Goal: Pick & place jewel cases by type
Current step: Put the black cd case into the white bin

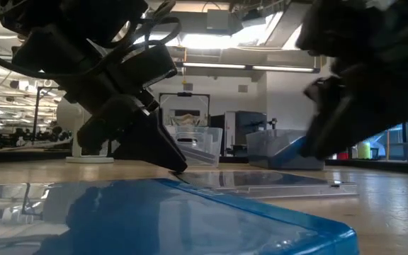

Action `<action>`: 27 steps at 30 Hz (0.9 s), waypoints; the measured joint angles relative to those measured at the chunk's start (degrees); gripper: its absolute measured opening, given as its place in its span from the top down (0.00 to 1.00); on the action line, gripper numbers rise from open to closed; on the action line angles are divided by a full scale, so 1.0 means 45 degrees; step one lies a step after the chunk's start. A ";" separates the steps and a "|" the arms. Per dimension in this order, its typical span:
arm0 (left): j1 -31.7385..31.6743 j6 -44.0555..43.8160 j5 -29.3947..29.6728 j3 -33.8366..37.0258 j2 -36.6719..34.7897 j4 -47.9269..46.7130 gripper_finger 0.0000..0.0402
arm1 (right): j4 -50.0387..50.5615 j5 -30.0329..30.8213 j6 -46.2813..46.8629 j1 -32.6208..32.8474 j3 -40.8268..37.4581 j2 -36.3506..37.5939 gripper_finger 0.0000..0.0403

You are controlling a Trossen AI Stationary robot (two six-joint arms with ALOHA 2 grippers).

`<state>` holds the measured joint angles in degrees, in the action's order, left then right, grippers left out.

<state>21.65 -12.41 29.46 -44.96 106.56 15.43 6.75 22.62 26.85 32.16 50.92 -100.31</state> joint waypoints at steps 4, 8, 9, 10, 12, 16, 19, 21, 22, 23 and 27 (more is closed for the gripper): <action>0.0067 0.0484 -0.0380 0.0060 -0.0580 -0.0531 0.65 | 0.1092 0.0579 0.1891 0.0882 0.0000 0.0000 0.58; 0.0262 0.1253 -0.0345 0.0040 -0.1387 -0.0911 0.65 | 0.1437 0.0981 0.3372 0.1532 -0.0014 -0.0021 0.58; 0.0293 0.1315 -0.0333 0.0031 -0.1512 -0.1111 0.65 | 0.1371 0.1132 0.3609 0.1625 -0.0024 -0.0042 0.58; 0.0341 0.1319 -0.0327 0.0035 -0.1591 -0.1347 0.65 | 0.1349 0.1397 0.3675 0.1707 -0.0037 -0.0058 0.58; 0.0408 0.1296 -0.0380 0.0051 -0.1665 -0.1545 0.65 | 0.1140 0.1819 0.3683 0.1788 -0.0039 -0.0163 0.58; 0.0518 0.0998 -0.0973 0.0046 -0.1690 -0.1999 0.65 | 0.1039 0.2014 0.3676 0.1782 -0.0039 -0.0507 0.58; 0.0514 0.0151 -0.1539 0.0046 -0.1685 -0.2370 0.65 | 0.1020 0.1873 0.3700 0.1726 -0.0039 -0.0780 0.58; 0.0500 -0.0081 -0.1585 0.0046 -0.1680 -0.2533 0.65 | 0.0990 0.1708 0.3701 0.1725 -0.0039 -0.0933 0.58; 0.0496 -0.0106 -0.1580 0.0050 -0.1680 -0.2544 0.65 | 0.0925 0.1665 0.3701 0.1730 -0.0039 -0.1017 0.58; 0.0492 -0.0118 -0.1577 0.0092 -0.1680 -0.2495 0.65 | 0.0867 0.1693 0.3698 0.1724 -0.0039 -0.1091 0.58; 0.0364 -0.0618 -0.1583 0.0277 -0.1676 -0.2495 0.65 | 0.0673 0.1772 0.3705 0.1603 -0.0010 -0.1321 0.58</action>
<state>23.29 -15.20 22.34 -43.71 99.02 4.20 9.78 30.59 43.53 39.37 50.87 -106.26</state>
